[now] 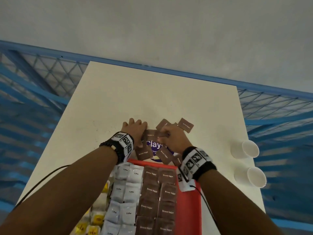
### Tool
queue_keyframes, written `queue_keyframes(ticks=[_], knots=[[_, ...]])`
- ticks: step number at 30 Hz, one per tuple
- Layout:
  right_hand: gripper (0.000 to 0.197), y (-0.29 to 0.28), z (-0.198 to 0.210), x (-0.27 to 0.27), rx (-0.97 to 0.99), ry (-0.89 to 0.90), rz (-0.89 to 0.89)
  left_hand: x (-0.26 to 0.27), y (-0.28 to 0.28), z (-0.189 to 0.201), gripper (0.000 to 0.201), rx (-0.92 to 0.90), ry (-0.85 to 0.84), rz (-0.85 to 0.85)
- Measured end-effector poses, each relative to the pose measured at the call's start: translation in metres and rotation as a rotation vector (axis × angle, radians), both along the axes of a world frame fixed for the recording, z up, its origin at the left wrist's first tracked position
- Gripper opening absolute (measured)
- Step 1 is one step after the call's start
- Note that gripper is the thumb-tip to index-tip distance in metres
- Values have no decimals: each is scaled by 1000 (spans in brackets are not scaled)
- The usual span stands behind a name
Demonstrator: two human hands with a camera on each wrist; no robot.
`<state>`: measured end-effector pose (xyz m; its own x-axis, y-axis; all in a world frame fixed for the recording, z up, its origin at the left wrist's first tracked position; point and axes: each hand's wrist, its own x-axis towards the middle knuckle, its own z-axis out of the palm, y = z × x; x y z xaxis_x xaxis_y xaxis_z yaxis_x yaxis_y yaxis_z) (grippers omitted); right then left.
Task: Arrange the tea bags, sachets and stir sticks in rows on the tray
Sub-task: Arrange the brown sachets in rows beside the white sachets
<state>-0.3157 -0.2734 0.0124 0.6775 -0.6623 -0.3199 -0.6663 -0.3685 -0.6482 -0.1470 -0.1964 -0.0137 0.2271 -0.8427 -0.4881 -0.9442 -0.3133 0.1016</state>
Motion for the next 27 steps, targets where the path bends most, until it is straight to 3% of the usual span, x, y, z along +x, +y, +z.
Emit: queue_keyframes(ticks=[4,7,12,15,17,20,23,27], knots=[[6,11,-13,39,-112,73,177,-3,7,-3,46,-26,42,101],[25,14,-19,44,-281,296,335,-1,16,-4,38,-68,115,184],[14,25,-25,37,-289,347,210,11,32,9,21,-176,305,385],[6,30,-23,35,-247,367,167,20,45,31,33,-294,502,562],[13,32,-22,35,-155,320,162,25,58,50,34,-393,824,765],[30,31,-20,33,-92,261,131,23,86,82,12,-513,1276,1007],[21,36,1,28,-65,140,10,20,117,105,14,-533,1456,1065],[33,65,52,6,139,-216,-216,8,155,111,20,-499,1582,1159]])
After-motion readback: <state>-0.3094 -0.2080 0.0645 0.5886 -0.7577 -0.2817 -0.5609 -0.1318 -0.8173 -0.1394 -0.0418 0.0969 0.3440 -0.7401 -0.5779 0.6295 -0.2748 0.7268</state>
